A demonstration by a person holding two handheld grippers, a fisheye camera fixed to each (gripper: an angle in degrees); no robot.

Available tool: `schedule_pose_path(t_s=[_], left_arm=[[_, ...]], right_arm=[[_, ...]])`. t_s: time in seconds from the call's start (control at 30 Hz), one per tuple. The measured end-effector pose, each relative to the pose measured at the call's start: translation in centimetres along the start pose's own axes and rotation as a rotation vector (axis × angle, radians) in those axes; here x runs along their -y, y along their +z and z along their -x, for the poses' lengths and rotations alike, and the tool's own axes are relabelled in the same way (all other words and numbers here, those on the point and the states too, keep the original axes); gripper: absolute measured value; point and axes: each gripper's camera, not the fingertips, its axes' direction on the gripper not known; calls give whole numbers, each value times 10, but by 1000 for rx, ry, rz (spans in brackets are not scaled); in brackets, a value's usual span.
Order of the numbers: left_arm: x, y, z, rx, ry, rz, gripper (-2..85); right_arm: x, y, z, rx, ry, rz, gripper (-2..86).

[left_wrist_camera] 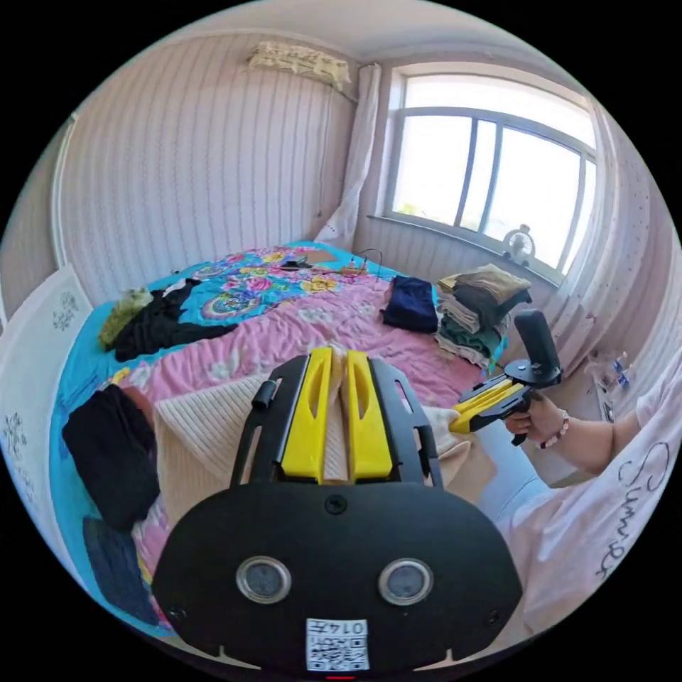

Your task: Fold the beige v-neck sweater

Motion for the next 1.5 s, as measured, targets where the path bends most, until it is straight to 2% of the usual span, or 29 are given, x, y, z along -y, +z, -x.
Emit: schedule_pose_path(t_s=[0.1,0.17,0.27,0.37,0.43,0.53,0.67,0.73,0.83,0.87,1.0,1.2,1.37,1.5], left_arm=[[21,66,-4,-49,6,208,73],[10,80,-2,-47,-25,249,80],[-30,70,4,-21,-85,262,83],[-92,52,17,106,-207,309,84],[-145,48,33,182,-387,384,86],[-184,51,39,141,-566,421,91],[-173,68,9,108,-513,345,92],[-162,99,-1,141,-446,402,98],[-162,142,8,168,-416,479,90],[-162,146,11,162,-416,478,86],[-151,139,26,116,-412,418,45],[-151,66,54,-21,-479,238,7],[-167,44,81,134,-509,318,-3],[-178,34,109,230,-578,358,0]], right_arm=[[-27,-22,-67,-150,238,69,9],[-45,-26,-100,-196,356,140,5],[-59,-30,-108,-234,384,173,0],[-43,-26,-92,-238,296,201,1],[-13,-15,-71,-258,184,219,4],[30,12,-29,-198,-23,255,16],[58,71,33,-106,-254,407,37],[57,113,61,-211,-362,502,71],[56,152,60,-394,-336,567,80],[57,153,60,-397,-340,562,77],[77,126,56,-265,-295,560,25],[98,5,47,-70,-199,381,9],[112,-91,10,-225,-60,246,7],[127,-171,-16,-545,44,110,11]])
